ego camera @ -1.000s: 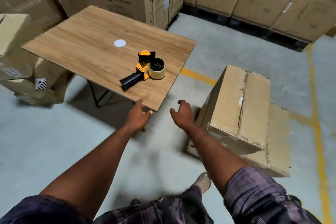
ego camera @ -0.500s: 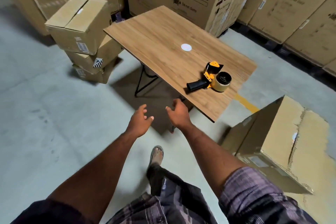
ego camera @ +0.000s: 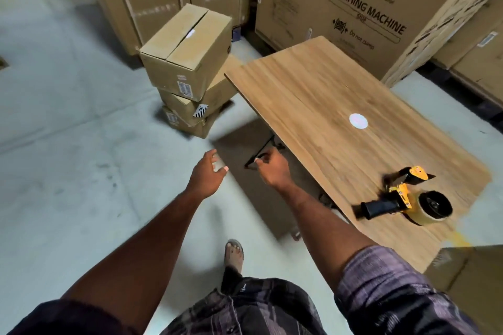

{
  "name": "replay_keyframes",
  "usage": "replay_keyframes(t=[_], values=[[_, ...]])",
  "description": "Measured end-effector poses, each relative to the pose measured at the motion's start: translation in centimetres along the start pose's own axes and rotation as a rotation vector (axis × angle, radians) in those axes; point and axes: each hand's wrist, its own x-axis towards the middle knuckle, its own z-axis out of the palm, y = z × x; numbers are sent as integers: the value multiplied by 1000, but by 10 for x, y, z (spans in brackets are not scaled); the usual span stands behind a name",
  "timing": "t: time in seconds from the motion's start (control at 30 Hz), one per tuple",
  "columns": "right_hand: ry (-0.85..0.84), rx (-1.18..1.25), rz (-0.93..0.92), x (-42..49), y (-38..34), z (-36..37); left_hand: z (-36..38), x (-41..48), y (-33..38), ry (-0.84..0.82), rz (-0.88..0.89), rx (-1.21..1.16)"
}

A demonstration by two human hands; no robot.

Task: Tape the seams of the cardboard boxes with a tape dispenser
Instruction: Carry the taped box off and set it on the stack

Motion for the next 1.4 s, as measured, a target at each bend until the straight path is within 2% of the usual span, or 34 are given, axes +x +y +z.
replay_keyframes(t=[0.13,0.43,0.63,0.83,1.07,1.4], values=[[-27,-20,-47,62,-53,19,-52,56,4,82,-35,-50],[-69,-12,-38,161,-148,88,-146,177,-15,100,-63,-81],[-39,59,58,242,-228,143,-234,284,-25,81,-16,-64],[45,95,80,298,-301,169,-309,368,-19,74,-2,-86],[67,31,116,370,-333,188,-342,468,-14,16,-1,-65],[70,76,234,530,-360,186,-347,643,20,-87,-1,53]])
